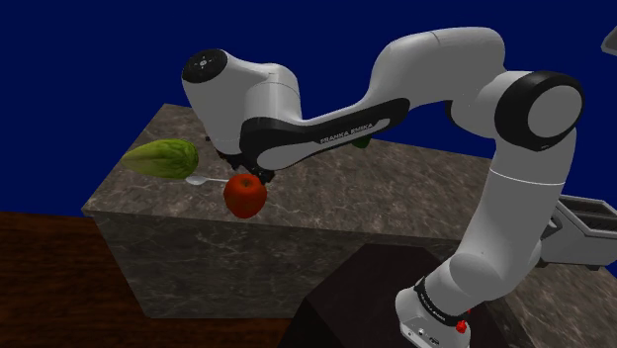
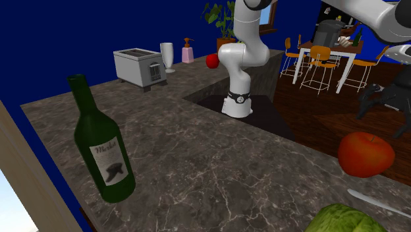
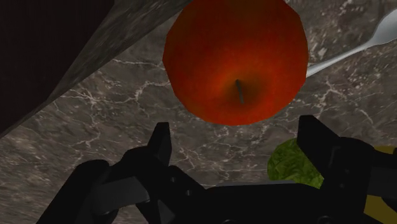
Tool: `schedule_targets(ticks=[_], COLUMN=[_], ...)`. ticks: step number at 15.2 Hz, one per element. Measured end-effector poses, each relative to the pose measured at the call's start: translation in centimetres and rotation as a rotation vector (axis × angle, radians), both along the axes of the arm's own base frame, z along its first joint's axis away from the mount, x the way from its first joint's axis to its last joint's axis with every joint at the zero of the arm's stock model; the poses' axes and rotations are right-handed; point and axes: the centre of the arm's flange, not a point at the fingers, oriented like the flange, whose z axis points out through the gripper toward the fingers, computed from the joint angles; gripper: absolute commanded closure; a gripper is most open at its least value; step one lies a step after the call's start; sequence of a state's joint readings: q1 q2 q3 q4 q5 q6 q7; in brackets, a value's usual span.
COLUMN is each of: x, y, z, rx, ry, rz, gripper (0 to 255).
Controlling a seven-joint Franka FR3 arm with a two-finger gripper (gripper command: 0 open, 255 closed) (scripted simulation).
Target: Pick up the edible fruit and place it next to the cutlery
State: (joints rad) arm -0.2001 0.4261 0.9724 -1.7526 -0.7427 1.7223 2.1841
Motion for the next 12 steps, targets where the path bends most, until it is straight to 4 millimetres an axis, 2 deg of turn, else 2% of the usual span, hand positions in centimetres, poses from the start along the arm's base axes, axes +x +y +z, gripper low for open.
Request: schedule_targets(ticks=[2,6,12], x=[-0.2,-0.5,-0.6], y=[0.1,1.8,2.0], z=[0.6,4.0,4.5], rx=[0.000,0.000,0.000], ry=[0.000,-0.001,0.000], rz=[0.000,0.000,0.000], gripper=[0,0,0])
